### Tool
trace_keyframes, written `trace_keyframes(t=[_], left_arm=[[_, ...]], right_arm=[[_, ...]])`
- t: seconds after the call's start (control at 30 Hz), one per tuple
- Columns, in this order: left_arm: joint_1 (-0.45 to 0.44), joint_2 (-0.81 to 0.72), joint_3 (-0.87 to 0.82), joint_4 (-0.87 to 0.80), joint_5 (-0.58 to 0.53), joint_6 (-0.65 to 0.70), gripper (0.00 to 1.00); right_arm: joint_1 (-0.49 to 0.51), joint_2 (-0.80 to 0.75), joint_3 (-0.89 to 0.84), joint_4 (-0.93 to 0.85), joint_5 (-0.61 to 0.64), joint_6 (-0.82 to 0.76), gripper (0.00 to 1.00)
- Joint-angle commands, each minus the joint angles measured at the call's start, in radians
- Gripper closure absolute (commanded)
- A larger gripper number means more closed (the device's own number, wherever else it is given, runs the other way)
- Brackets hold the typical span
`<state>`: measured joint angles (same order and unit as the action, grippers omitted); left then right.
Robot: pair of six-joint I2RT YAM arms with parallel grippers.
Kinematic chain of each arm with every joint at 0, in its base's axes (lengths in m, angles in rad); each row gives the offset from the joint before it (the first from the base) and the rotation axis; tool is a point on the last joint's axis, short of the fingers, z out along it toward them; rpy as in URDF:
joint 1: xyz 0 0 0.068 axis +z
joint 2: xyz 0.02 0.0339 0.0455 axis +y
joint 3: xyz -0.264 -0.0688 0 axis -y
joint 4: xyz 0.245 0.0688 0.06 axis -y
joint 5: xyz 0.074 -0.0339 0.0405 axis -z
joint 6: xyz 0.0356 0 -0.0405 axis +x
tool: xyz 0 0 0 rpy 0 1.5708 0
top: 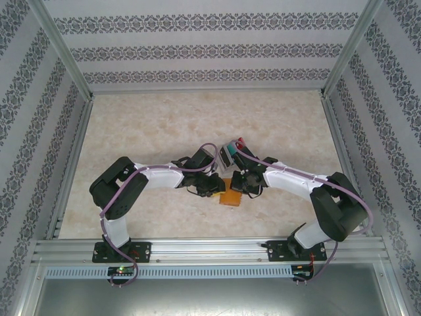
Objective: Put the credit cards into the card holder
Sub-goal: Close the button on the card holder.
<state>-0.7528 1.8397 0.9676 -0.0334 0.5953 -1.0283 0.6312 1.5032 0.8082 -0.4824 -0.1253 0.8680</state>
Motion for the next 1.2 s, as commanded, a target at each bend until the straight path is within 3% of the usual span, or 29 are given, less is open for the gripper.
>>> trace_keyframes(t=[0.0, 0.47, 0.83, 1.17], left_arm=[[-0.010, 0.024, 0.005, -0.041, -0.014, 0.010, 0.79], [-0.010, 0.020, -0.002, -0.026, -0.021, -0.003, 0.80], [-0.010, 0.006, -0.053, 0.053, -0.028, -0.039, 0.81], [-0.005, -0.034, -0.116, 0.106, -0.088, -0.087, 0.82]], right_arm=[[0.019, 0.030, 0.028, -0.024, -0.013, -0.003, 1.00], [0.067, 0.138, 0.057, -0.130, 0.015, -0.042, 1.00], [0.179, 0.377, 0.165, -0.262, 0.094, -0.089, 1.00], [0.202, 0.386, 0.108, -0.134, -0.040, -0.068, 1.00]])
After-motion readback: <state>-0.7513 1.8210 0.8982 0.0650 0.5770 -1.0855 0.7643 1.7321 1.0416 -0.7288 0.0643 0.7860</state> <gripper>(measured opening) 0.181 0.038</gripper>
